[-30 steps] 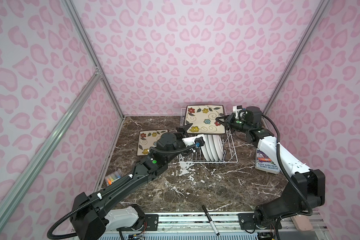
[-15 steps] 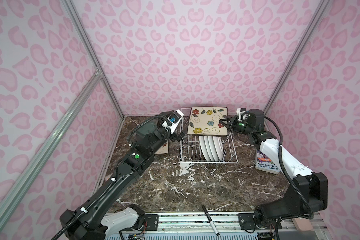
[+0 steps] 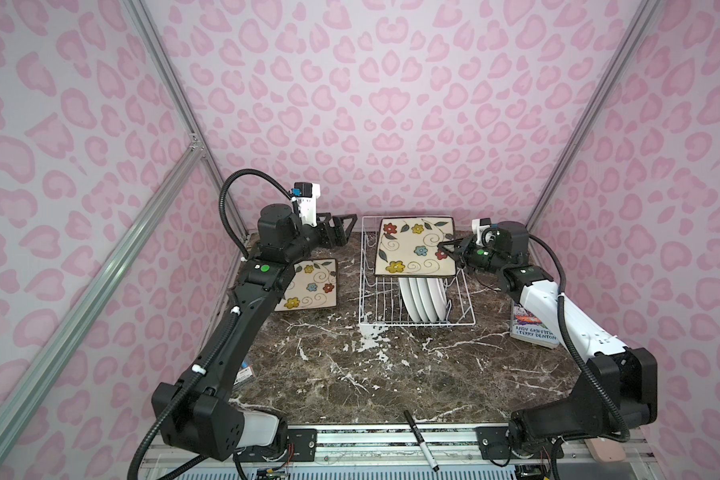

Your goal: Unload the plates from the dish rack

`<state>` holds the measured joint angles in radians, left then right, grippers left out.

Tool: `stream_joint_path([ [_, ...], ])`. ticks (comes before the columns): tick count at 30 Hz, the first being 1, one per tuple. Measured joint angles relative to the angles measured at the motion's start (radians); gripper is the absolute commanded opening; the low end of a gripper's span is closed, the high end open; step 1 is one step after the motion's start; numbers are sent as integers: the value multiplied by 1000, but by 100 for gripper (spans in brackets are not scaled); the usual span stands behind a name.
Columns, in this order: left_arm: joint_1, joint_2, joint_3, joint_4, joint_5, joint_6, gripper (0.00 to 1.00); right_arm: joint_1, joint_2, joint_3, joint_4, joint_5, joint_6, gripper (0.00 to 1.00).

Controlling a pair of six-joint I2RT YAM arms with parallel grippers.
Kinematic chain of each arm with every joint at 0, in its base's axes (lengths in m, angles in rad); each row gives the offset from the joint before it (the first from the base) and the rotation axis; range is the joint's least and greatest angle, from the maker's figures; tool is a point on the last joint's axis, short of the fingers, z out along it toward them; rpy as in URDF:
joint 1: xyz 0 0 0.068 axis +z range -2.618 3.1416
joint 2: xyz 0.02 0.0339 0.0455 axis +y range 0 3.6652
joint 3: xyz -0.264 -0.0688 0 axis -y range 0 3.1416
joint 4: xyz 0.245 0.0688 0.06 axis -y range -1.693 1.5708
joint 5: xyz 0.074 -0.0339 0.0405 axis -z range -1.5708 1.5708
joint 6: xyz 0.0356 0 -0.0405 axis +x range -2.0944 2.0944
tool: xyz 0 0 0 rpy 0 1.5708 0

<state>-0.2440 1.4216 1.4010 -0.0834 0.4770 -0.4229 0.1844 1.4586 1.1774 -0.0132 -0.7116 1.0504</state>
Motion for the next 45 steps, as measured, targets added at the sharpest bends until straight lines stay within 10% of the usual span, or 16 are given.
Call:
stream_joint_path([
  [12,10,274,58,-40,325,-308,88,33,18,-5,46,-21,-8,0],
  [25,-54,346,82,-20,485,-343,80,71,38,-5,74,-23,-37,0],
  [45,-72,363,84,-15,508,-386,18,71,37,-32,184,-23,-24,0],
])
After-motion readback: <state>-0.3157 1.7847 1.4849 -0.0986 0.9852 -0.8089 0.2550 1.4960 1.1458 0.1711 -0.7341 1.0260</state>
